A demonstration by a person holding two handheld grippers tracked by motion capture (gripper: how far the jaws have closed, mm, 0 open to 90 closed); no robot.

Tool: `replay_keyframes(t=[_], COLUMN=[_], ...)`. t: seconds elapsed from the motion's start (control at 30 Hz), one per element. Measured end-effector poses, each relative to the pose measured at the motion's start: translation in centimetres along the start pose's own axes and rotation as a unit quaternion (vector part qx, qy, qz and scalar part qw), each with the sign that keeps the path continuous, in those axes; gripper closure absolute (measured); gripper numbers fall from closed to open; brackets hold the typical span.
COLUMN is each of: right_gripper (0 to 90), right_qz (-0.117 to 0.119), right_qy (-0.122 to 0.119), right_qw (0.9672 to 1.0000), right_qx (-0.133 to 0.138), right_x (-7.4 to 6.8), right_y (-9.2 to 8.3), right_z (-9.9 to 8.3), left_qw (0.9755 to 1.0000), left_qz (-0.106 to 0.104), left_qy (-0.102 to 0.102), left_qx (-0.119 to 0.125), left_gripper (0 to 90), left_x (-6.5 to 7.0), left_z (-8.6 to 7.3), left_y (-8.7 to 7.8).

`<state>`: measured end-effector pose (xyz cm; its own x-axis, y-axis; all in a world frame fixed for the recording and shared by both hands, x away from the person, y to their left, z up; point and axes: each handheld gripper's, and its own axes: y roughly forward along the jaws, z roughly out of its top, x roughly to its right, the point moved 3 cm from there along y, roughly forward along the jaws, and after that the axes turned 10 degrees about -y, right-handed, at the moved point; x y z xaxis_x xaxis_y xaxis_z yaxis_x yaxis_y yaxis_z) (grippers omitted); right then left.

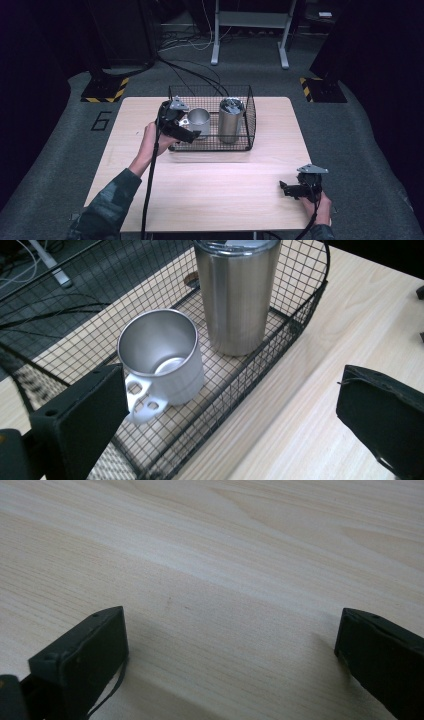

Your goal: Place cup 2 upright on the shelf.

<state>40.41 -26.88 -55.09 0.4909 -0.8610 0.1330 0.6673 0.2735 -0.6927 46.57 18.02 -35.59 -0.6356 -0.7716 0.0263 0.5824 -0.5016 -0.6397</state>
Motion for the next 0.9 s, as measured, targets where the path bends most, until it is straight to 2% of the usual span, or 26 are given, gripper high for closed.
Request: replay_keyframes(t=[0.03,0.07,0.23,0.37,0.43,0.5,0.57,0.67,0.77,0.8,0.9], right_gripper=[0.0,0.0,0.0,0.0,0.0,0.0,0.0,0.0,0.0,0.0,0.0], right_qz=[0.0,0.001,0.0,0.0,0.001,0.0,0.0,0.0,0.0,0.0,0.0], right_qy=[0.0,-0.002,-0.001,0.0,0.0,0.0,0.0,0.0,0.0,0.0,0.0], right_qw=[1.0,1.0,1.0,1.0,1.0,1.0,1.0,1.0,1.0,1.0,1.0], right_qx=[0.0,0.0,0.0,0.0,0.0,0.0,0.0,0.0,0.0,0.0,0.0], right_x=[0.0,0.0,0.0,0.0,0.0,0.0,0.0,0.0,0.0,0.0,0.0], right_y=[0.0,0.0,0.0,0.0,0.0,0.0,0.0,0.0,0.0,0.0,0.0], right_z=[0.0,0.0,0.0,0.0,0.0,0.0,0.0,0.0,0.0,0.0,0.0], left_qw=[1.0,1.0,0.9999,0.9993,0.9993,0.9991,0.9988,0.9978,0.9957,0.9952,0.9919], left_qz=[0.0,0.006,0.012,0.029,0.027,0.035,0.033,0.041,0.054,0.051,0.056], left_qy=[0.0,0.0,-0.007,-0.011,-0.015,-0.021,-0.033,-0.051,-0.076,-0.083,-0.114], left_qx=[0.0,0.003,0.006,0.023,0.02,0.014,0.012,0.005,-0.002,-0.01,-0.007], left_gripper=[0.2,0.2,0.1,0.8,0.3,0.2,0.2,0.2,0.1,0.2,0.1], left_x=[0.0,0.0,-0.1,-0.5,-0.8,-1.0,-1.4,-2.0,-2.8,-3.1,-3.9], left_z=[0.0,-1.0,-3.3,-5.2,-6.2,-7.4,-8.7,-10.7,-13.1,-13.9,-16.0], left_y=[0.0,-0.8,-2.0,-2.7,-2.9,-2.9,-2.9,-2.7,-2.1,-2.0,-1.6])
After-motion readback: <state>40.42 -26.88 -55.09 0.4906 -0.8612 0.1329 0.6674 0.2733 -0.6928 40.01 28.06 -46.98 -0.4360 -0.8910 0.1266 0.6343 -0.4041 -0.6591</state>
